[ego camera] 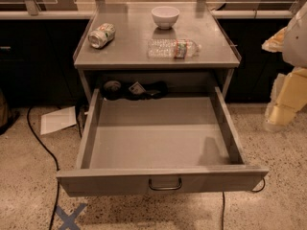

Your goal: Place water bottle into top drawer

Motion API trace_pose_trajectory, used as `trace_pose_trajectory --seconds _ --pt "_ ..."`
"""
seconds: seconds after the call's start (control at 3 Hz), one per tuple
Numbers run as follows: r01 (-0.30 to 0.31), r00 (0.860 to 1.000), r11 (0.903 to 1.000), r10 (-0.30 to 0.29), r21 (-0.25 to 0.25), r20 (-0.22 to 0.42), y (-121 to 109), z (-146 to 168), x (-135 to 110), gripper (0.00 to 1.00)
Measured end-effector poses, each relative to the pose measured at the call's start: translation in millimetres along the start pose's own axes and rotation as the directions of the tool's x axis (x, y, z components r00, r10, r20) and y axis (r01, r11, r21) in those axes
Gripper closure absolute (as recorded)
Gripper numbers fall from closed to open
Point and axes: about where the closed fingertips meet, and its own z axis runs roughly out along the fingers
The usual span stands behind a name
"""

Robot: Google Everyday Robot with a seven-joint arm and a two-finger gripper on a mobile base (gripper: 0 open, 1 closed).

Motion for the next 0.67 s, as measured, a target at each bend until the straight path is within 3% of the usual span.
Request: trace_pose_trajectory --seconds 0.33,0.67 --pt "0.002 1.0 1.0 -0.002 0.006 0.004 -1 0 -1 0.0" --pt "0.035 0.999 0.9992 -0.035 0.017 0.023 -24 4 -8 0.0"
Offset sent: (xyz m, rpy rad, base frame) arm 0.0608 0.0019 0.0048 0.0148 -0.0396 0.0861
